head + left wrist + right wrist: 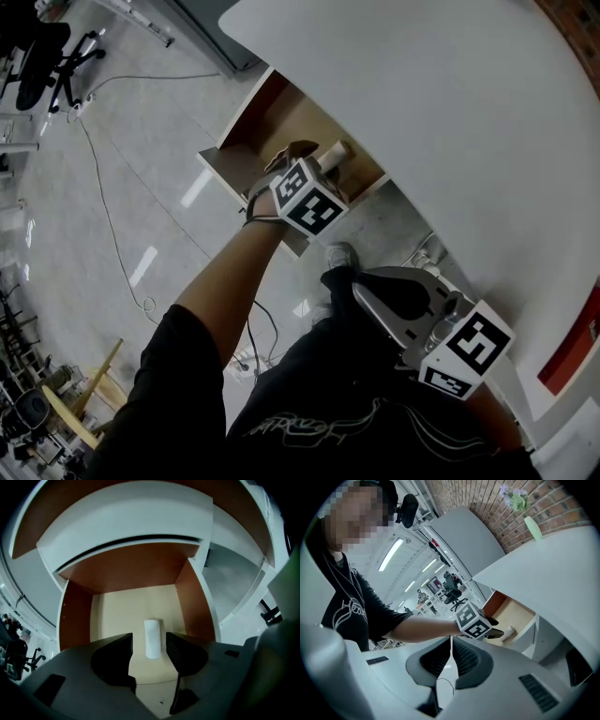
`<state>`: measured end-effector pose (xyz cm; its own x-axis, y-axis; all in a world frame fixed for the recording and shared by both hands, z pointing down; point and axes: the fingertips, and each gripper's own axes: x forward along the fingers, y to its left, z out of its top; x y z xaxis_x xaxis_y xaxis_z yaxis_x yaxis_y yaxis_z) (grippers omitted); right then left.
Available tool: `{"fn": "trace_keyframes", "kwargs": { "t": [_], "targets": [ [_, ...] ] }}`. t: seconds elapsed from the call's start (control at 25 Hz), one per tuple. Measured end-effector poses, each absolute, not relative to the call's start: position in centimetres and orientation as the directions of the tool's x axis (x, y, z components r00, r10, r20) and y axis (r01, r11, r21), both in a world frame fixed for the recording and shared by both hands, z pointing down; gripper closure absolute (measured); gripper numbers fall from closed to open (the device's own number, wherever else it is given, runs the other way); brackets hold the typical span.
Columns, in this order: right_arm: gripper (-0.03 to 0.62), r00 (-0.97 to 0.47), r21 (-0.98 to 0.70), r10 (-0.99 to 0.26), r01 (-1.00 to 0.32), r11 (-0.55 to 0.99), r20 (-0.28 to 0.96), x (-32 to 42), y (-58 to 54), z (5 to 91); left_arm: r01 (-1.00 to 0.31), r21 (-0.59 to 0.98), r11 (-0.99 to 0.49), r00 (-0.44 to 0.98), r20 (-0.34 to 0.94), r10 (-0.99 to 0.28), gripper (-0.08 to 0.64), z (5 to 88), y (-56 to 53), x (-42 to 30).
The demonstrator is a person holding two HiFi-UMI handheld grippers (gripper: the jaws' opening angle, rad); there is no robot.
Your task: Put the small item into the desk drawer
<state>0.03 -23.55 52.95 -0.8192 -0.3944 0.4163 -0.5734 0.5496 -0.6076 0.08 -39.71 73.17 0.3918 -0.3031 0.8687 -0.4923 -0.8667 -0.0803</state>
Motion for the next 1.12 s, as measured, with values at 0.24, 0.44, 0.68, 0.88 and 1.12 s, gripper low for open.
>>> {"fn": "trace_keyframes", "kwargs": {
  "t": [0.24, 0.44, 0.68, 0.88, 1.12],
  "targets": [
    [0.549, -0.806, -0.566, -0.415, -0.592, 0.574, 0.422, -0.4, -22.3, 49.6, -0.529, -0.058, -0.847, 0.434, 0.839, -0.328, 0.339, 66.2, -37.3, -1.7],
    [0.549, -0.792, -0.532, -0.453, -0.611, 0.586, 0.41, -0.2, -21.1, 45.6, -0.591, 0.014, -0.806, 0.479, 0.811, -0.337, 0.344, 59.0, -33.9, -3.7],
    [0.549, -0.777, -0.476, -0.502, -0.629, 0.614, 0.379, -0.4, -18.2, 39.0, -0.643, 0.135, -0.754, 0.577, 0.733, -0.36, 0.396, 48.0, -27.3, -5.9],
    [0.549, -0.772, -0.418, -0.534, -0.636, 0.649, 0.345, -0.7, -15.7, 33.0, -0.611, 0.273, -0.743, 0.706, 0.611, -0.357, 0.439, 38.4, -20.2, -6.5],
    [0.549, -0.773, -0.343, -0.567, -0.634, 0.693, 0.285, -1.1, -12.2, 26.7, -0.576, 0.439, -0.69, 0.812, 0.403, -0.422, 0.498, 28.2, -13.6, -6.9]
  ]
}}
